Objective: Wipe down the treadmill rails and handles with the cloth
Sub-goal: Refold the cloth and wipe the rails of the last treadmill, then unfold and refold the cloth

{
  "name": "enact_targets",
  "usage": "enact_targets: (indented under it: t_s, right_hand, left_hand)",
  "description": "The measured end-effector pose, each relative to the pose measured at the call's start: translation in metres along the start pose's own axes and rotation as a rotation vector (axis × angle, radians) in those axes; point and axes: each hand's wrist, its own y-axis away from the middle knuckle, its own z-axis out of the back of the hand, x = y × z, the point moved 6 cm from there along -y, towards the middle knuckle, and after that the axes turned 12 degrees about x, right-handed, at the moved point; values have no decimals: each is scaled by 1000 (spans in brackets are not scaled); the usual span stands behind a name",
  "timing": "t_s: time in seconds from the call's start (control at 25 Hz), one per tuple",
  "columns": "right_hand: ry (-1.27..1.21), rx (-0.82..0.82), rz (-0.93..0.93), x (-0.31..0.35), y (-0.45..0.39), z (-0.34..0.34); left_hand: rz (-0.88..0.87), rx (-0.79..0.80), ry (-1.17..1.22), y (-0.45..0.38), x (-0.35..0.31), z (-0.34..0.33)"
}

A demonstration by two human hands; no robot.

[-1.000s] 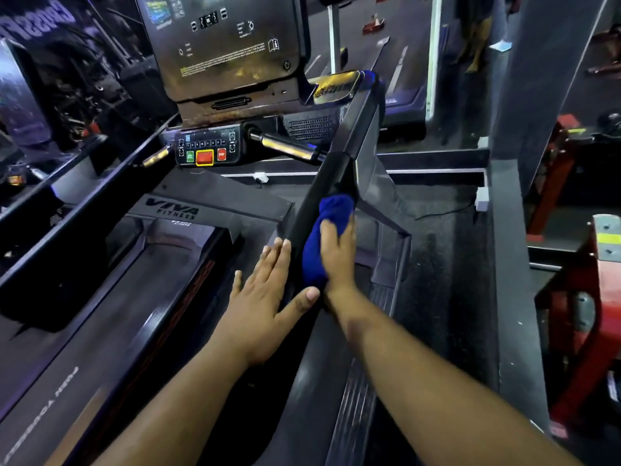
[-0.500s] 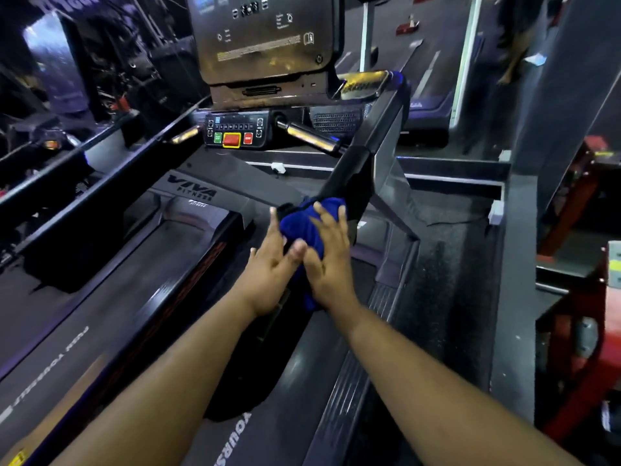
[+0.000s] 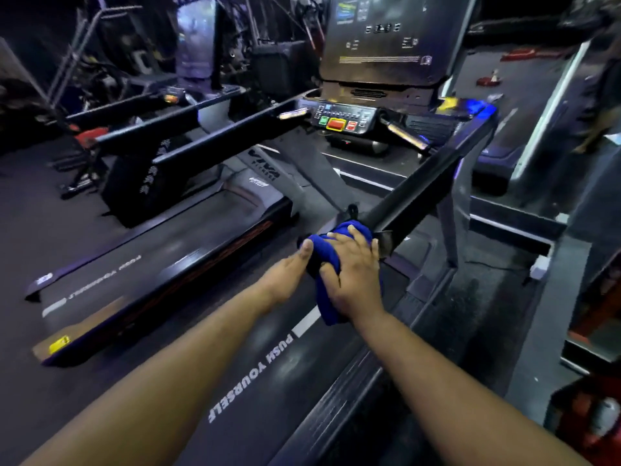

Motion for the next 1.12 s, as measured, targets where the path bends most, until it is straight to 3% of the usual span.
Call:
enact_targets:
  t_s: [0.08, 0.2, 0.36, 0.48, 0.64, 0.72, 0.84, 1.0, 1.12]
  right_hand:
    - [137, 76, 48, 36, 19, -23]
    - [239, 264, 141, 99, 55, -78]
    - [5, 535, 205, 166, 86, -154]
    - [-198, 585, 250, 220, 91, -202]
    - [-315, 965, 252, 299, 113, -281]
    - [-387, 1104, 222, 337, 127, -326]
    - [-340, 1196, 353, 389, 145, -384]
    - [-271, 1226, 596, 464, 179, -434]
    - [-259, 1241, 690, 511, 207, -465]
  left_hand:
    - [50, 43, 122, 48, 29, 4]
    - [13, -111, 478, 120, 70, 23]
    - [-82, -363, 738, 218, 134, 72]
    - [-106, -478, 798, 297, 187, 114]
    - [-151, -599, 929, 390, 228, 156]
    - [-127, -741, 904, 442, 253, 173]
    - [91, -899, 623, 516, 295, 184]
    - [666, -975, 53, 617, 345, 191]
    - [1014, -1036, -149, 691, 366, 186]
